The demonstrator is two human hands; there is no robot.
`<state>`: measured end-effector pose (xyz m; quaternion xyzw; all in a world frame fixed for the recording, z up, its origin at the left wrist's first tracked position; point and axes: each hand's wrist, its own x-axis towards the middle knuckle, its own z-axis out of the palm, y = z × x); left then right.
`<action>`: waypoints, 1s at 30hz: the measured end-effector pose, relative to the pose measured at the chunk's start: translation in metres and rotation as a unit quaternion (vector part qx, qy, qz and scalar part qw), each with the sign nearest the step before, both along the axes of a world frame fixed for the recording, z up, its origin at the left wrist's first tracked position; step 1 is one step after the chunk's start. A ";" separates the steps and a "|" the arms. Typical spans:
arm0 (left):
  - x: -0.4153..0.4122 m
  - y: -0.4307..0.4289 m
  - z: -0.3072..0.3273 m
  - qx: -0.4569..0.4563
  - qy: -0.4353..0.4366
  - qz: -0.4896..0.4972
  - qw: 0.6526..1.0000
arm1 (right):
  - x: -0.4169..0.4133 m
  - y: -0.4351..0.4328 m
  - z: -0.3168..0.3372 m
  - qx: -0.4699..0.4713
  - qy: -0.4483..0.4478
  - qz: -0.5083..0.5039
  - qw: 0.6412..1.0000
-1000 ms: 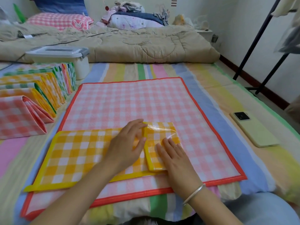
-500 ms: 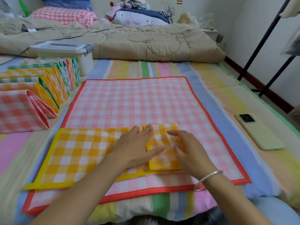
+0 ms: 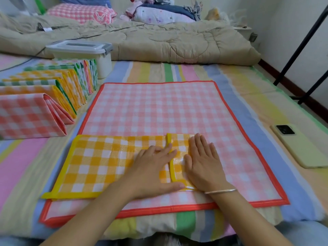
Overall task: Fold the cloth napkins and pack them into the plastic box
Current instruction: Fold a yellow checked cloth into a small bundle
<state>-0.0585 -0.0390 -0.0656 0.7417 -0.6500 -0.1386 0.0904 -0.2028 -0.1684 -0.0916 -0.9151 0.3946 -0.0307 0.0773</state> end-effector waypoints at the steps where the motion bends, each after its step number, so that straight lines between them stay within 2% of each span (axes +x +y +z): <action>1: -0.002 0.005 -0.001 0.007 -0.017 -0.007 1.000 | 0.001 0.001 0.003 -0.002 0.008 0.000 1.000; 5: -0.004 0.007 -0.007 -0.003 -0.041 -0.012 0.999 | 0.010 0.004 0.028 -0.001 0.098 -0.026 0.995; 6: -0.006 0.007 -0.005 -0.013 -0.040 -0.014 0.999 | 0.016 0.006 0.037 -0.003 0.103 -0.032 0.994; 8: -0.005 0.007 -0.004 -0.030 -0.010 -0.001 1.000 | 0.034 0.011 0.047 -0.013 0.057 0.003 0.998; 9: -0.004 0.009 -0.001 -0.037 0.050 0.016 0.998 | 0.044 0.014 0.050 -0.003 0.012 0.040 0.999; 10: -0.001 0.012 0.002 -0.049 0.153 0.040 0.986 | 0.054 0.016 0.051 0.020 -0.036 0.078 0.996; 11: 0.002 0.015 0.008 -0.063 0.281 0.063 0.956 | 0.062 0.019 0.051 0.048 -0.075 0.105 0.990; 12: 0.006 0.019 0.013 -0.072 0.399 0.082 0.911 | 0.068 0.022 0.050 0.085 -0.105 0.112 0.984; 13: 0.011 0.023 0.017 -0.079 0.481 0.100 0.867 | 0.071 0.025 0.046 0.117 -0.133 0.107 0.978; 14: 0.018 0.028 0.021 -0.092 0.509 0.128 0.846 | 0.072 0.027 0.041 0.135 -0.159 0.100 0.973; 15: 0.026 0.033 0.024 -0.117 0.498 0.162 0.844 | 0.072 0.031 0.036 0.136 -0.177 0.095 0.970; 16: 0.036 0.039 0.027 -0.153 0.450 0.198 0.857 | 0.072 0.034 0.031 0.124 -0.182 0.095 0.971; 18: 0.063 0.050 0.028 -0.202 0.272 0.262 0.903 | 0.073 0.036 0.022 0.064 -0.165 0.122 0.977; 20: 0.090 0.063 0.030 -0.195 0.084 0.282 0.936 | 0.076 0.036 0.020 -0.016 -0.142 0.169 0.975; 21: 0.103 0.069 0.031 -0.180 0.028 0.276 0.944 | 0.079 0.038 0.022 -0.037 -0.129 0.192 0.972; 23: 0.120 0.076 0.029 -0.158 -0.004 0.250 0.955 | 0.086 0.042 0.027 -0.056 -0.102 0.251 0.961; 25: 0.123 0.077 0.025 -0.133 0.013 0.226 0.965 | 0.092 0.047 0.031 -0.047 -0.073 0.298 0.951; 30: 0.124 0.076 0.015 -0.138 0.008 0.201 0.970 | 0.110 0.055 0.034 0.005 -0.026 0.340 0.940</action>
